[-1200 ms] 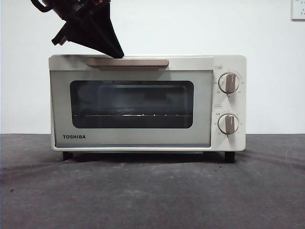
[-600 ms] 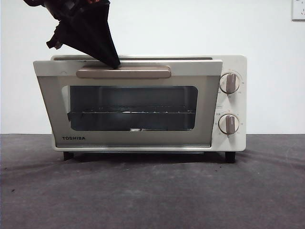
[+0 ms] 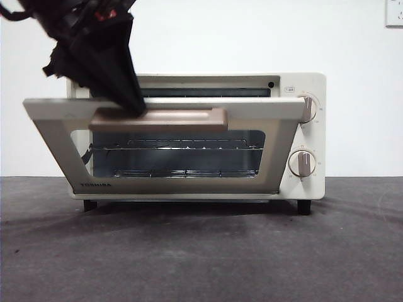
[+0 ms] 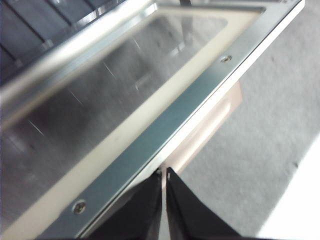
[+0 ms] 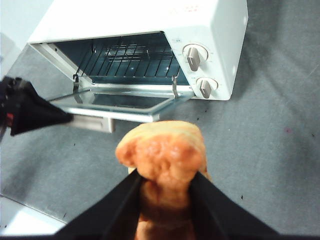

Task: The left arm flap open the oven, the right arm pick bread and place it into oven, the left arm flap close the oven

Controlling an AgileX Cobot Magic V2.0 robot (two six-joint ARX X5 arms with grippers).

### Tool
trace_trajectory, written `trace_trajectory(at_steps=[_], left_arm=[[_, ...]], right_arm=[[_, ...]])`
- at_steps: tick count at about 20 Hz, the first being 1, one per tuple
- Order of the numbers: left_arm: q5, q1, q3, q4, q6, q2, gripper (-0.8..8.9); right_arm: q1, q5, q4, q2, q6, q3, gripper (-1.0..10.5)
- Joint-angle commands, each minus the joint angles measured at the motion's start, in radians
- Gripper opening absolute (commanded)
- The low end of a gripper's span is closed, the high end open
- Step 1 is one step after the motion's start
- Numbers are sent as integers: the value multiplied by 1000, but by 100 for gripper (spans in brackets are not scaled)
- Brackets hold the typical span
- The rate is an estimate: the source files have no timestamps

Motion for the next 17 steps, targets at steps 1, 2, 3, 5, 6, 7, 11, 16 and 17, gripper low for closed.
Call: trace_trajectory(at_steps=[1, 2, 3, 5, 6, 7, 11, 16, 17], left_arm=[[-19, -15, -36, 34, -19, -10, 18], [-19, -20, -53, 40, -24, -14, 18], [-19, -24, -69, 50, -33, -17, 18], [-19, -34, -92, 58, -37, -17, 18], [-19, -40, -103, 63, -37, -17, 18], [-19, -47, -111, 71, -38, -17, 18], [-19, -64, -130, 100, -52, -17, 18], [-18, -80, -137, 99, -78, -39, 17], [-18, -81, -137, 94, -87, -67, 17]], right_arm=[[4, 0, 17, 2, -17, 18, 126], [4, 0, 17, 2, -23, 18, 126], [4, 1, 17, 2, -25, 18, 126], [4, 1, 17, 2, -31, 19, 126], [4, 1, 17, 2, -31, 18, 126], [4, 2, 16, 2, -32, 18, 126], [4, 8, 16, 2, -32, 18, 126], [5, -10, 17, 3, -31, 18, 126], [5, -39, 21, 6, -30, 18, 126]])
